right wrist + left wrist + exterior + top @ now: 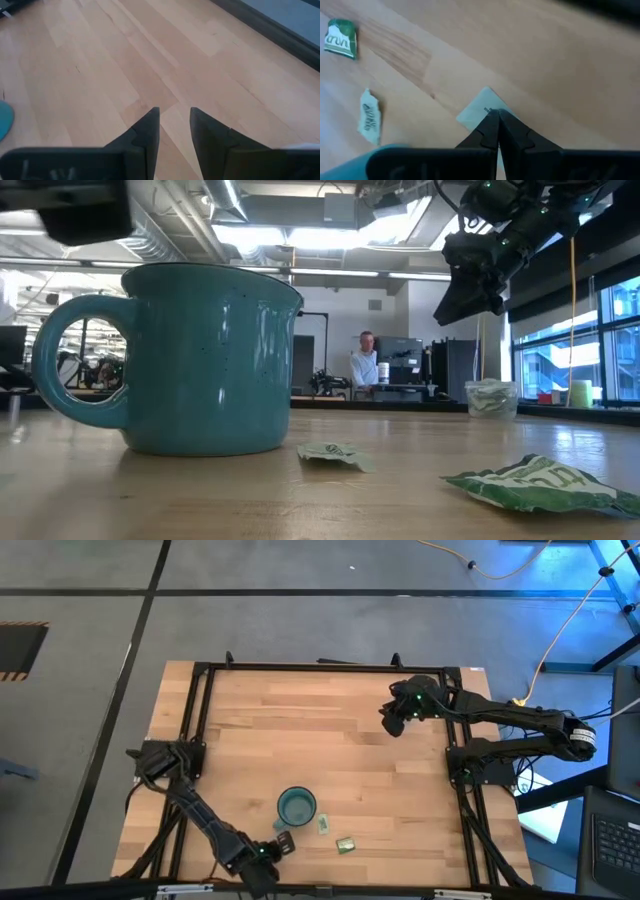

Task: Pick and place items into bin
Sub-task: Put the stevia packet into the transparent bin

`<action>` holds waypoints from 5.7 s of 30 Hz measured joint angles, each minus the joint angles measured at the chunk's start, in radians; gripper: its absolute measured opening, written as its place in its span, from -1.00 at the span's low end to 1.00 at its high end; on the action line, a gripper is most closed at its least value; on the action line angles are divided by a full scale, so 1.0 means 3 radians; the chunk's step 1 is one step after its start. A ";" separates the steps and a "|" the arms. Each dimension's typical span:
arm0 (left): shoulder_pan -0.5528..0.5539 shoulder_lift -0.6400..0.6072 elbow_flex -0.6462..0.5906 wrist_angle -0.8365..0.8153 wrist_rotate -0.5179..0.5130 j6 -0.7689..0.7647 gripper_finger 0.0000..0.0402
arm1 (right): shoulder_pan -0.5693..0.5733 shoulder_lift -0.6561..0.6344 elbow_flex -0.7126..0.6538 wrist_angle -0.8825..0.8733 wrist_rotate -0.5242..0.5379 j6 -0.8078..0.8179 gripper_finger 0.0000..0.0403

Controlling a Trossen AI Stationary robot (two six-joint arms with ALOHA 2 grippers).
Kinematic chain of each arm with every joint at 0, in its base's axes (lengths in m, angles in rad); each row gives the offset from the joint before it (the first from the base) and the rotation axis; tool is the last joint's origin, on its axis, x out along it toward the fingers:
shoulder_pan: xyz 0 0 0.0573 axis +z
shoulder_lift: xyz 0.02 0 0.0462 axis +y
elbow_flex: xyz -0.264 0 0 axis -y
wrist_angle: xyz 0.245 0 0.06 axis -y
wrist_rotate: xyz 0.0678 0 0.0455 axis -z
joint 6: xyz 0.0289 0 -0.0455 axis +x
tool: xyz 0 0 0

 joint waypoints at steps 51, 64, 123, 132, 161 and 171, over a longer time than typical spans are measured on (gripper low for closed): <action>-0.0328 -0.0533 -0.0031 -0.1567 0.0320 -0.5512 -0.49 | -0.0001 0.0000 0.0000 -0.0072 -0.0001 0.0004 -0.44; 0.0093 -0.0534 -0.0028 -0.1541 0.0762 -0.5687 -0.45 | -0.0001 0.0000 0.0000 -0.0074 -0.0001 -0.0104 -0.44; 0.1057 -0.1874 -0.0022 -0.2213 -0.1882 -0.4398 -0.97 | 0.0096 -0.0001 0.0001 0.0895 -0.0525 -0.1207 -0.44; 0.2109 -0.1797 -0.0022 -0.1144 -0.2485 -0.3048 -0.95 | 0.0498 0.0097 0.0004 0.1531 -0.0761 -0.1836 -0.44; 0.2671 -0.1121 -0.0018 0.1857 -0.0930 -0.0887 -0.98 | 0.0813 0.0712 0.0003 0.2143 0.0182 -0.1192 -0.44; 0.2462 -0.1123 -0.0018 0.1886 -0.1439 -0.0474 -0.98 | 0.0814 0.0711 0.0002 0.2215 0.0173 -0.0900 -0.44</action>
